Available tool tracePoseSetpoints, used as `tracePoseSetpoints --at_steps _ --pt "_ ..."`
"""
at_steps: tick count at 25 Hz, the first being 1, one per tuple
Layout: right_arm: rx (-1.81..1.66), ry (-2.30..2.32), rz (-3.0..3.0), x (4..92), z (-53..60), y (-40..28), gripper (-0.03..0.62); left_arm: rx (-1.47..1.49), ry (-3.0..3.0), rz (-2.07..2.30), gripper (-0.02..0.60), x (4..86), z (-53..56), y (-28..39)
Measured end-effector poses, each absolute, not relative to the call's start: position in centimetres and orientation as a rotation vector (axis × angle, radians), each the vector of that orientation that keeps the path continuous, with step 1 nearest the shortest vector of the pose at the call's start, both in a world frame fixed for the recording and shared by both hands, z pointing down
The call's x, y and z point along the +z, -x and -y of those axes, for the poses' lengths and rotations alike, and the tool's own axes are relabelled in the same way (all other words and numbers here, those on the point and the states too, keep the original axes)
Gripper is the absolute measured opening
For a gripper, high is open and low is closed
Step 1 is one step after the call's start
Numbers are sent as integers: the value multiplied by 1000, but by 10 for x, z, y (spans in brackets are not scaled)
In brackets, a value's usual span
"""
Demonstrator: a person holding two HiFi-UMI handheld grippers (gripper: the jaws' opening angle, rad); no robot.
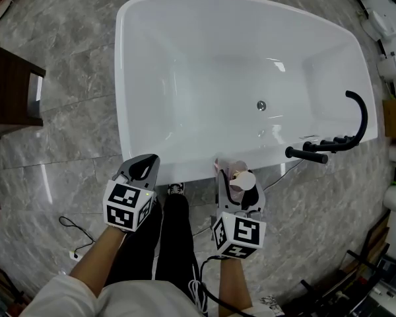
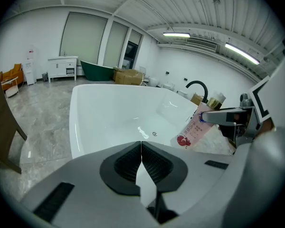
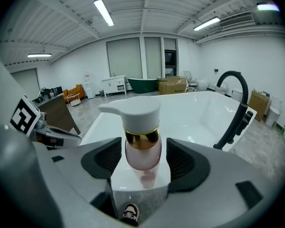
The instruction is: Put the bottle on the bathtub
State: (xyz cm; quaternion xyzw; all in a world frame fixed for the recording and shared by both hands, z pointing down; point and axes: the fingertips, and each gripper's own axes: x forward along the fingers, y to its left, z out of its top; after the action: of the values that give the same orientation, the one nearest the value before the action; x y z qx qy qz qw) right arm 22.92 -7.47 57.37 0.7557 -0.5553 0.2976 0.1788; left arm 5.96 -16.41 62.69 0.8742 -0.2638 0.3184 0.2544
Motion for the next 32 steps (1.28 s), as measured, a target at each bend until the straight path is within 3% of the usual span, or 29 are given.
tracePoseSetpoints --at_steps 20,32 --pt "797 -2173 1550 530 58 -226 296 804 -2404 731 17 588 168 -61" --pt "681 -2375 1477 454 66 -256 295 614 -2460 732 17 506 189 -70"
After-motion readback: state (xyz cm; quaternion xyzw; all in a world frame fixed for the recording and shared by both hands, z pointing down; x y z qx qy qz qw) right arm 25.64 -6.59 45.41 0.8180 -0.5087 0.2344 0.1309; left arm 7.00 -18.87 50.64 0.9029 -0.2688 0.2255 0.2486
